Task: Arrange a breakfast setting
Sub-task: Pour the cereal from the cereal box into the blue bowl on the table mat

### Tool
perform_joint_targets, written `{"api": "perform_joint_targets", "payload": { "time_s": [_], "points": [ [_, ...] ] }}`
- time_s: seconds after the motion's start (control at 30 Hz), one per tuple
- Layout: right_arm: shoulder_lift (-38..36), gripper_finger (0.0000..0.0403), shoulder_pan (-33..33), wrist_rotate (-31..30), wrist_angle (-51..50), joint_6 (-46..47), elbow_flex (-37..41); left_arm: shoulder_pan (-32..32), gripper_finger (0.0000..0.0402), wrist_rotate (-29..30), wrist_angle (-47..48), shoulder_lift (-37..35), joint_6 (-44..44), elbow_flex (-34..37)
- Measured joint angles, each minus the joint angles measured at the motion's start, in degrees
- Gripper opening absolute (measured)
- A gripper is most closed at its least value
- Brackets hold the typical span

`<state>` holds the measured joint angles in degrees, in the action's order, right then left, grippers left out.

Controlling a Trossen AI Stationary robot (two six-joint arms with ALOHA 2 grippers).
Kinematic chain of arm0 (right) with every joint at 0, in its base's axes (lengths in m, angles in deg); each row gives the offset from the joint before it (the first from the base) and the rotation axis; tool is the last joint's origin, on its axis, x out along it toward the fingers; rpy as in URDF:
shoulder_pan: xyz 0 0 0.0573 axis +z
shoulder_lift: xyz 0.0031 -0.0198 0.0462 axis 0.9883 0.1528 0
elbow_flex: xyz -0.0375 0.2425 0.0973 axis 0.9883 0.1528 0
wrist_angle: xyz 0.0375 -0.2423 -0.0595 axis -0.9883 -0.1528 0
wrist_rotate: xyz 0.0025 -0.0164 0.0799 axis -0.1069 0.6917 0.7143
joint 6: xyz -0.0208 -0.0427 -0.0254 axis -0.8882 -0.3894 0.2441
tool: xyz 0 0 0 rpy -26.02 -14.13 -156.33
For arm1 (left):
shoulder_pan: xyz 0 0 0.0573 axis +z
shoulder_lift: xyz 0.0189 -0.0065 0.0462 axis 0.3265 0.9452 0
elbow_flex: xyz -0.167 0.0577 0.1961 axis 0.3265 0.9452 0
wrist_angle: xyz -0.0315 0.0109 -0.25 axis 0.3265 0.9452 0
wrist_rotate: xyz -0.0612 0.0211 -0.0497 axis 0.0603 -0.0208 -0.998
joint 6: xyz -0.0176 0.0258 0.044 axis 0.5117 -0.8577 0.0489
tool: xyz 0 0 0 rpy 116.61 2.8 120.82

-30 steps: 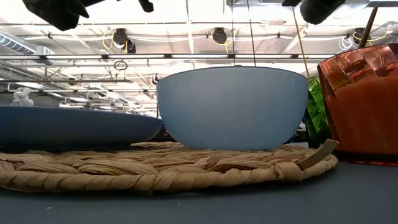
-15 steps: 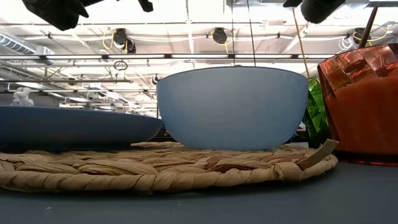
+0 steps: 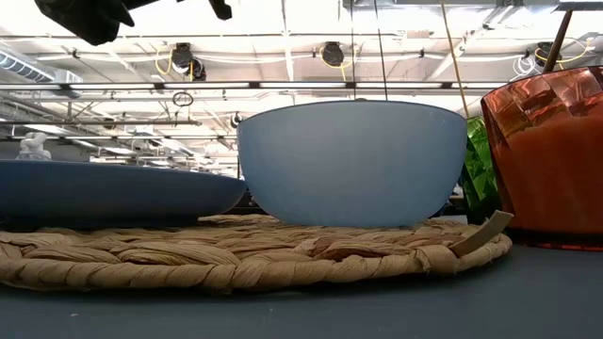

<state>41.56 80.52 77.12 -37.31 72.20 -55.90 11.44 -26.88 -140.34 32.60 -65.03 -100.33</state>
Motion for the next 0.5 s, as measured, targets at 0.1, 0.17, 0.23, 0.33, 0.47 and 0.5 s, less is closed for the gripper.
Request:
{"api": "perform_joint_targets", "payload": {
  "time_s": [0.1, 0.17, 0.23, 0.33, 0.47, 0.5],
  "points": [
    [-4.23, 0.0253, -0.02, -0.02, -10.0, -0.15, 0.0, -0.01, 0.0195, -0.16, 4.17, -1.91, 0.3, -0.02],
    [-6.85, 0.0253, -0.02, -0.04, -16.05, -0.22, 0.0, 0.0, 0.0195, -0.23, 8.27, -3.73, 1.16, -0.01],
    [-9.11, 0.0254, -0.02, -0.03, -21.41, -0.22, 0.0, -0.02, 0.0195, -0.28, 12.71, -5.97, 1.76, 0.01],
    [-12.11, 0.0254, -0.02, 0.0, -28.36, 0.19, 0.0, -0.07, 0.0195, -0.09, 19.63, -9.88, 2.63, 0.01],
    [-14.79, 0.0254, -0.02, 0.02, -35.74, 1.29, 0.0, -0.29, 0.0195, -0.04, 31.14, -16.08, 3.3, 0.01],
    [-15.24, 0.0254, -0.02, 0.02, -37.16, 1.94, 0.0, -0.35, 0.0195, -0.09, 34.36, -17.69, 3.53, 0.01]
  ]
}}
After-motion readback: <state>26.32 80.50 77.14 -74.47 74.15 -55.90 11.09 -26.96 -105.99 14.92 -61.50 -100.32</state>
